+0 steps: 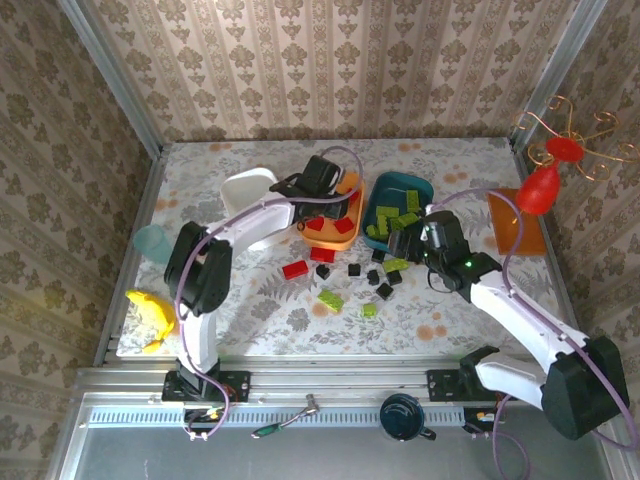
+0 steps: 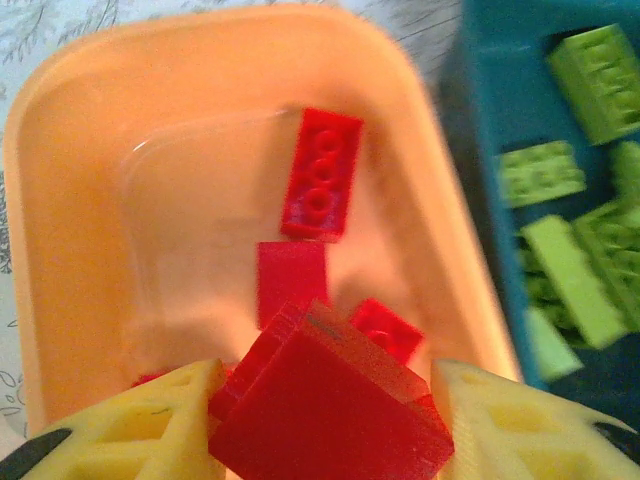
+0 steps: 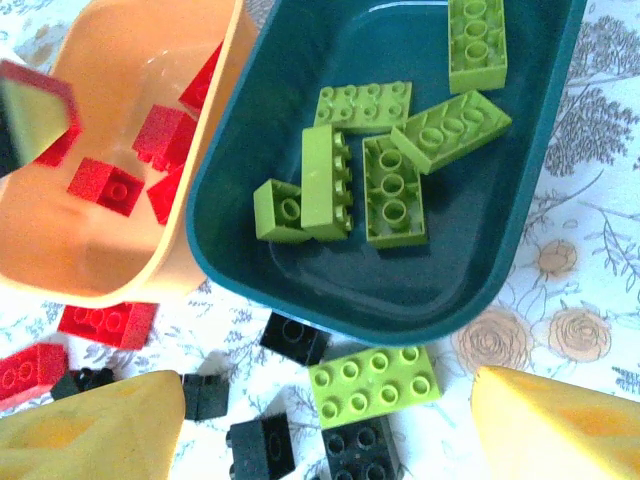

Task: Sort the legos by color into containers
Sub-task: Place the lego in the container, then pick up the lego from the bottom-center of the table.

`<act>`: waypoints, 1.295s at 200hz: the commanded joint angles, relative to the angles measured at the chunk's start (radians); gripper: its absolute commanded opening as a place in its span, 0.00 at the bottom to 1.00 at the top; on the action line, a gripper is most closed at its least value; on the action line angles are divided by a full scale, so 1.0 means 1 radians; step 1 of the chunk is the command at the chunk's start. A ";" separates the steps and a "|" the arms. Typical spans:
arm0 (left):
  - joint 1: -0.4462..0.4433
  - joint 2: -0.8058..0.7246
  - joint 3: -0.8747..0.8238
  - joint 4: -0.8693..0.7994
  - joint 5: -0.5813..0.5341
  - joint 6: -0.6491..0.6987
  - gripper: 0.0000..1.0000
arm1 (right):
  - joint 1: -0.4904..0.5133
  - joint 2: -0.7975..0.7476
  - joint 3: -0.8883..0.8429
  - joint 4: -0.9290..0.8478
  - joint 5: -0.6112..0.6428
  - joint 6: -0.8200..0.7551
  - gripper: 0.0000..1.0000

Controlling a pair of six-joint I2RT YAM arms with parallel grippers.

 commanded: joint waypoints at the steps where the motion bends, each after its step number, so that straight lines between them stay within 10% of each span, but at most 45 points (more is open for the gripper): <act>1: 0.040 0.045 0.092 -0.036 0.008 0.001 0.46 | 0.032 -0.045 -0.034 -0.066 -0.038 0.012 0.77; 102: 0.026 -0.001 0.200 -0.031 0.027 -0.029 0.74 | 0.317 -0.114 -0.144 -0.129 -0.021 0.080 0.79; 259: -0.246 -0.937 -0.846 0.259 -0.230 -0.192 1.00 | 0.513 0.243 -0.096 0.037 0.086 0.128 0.76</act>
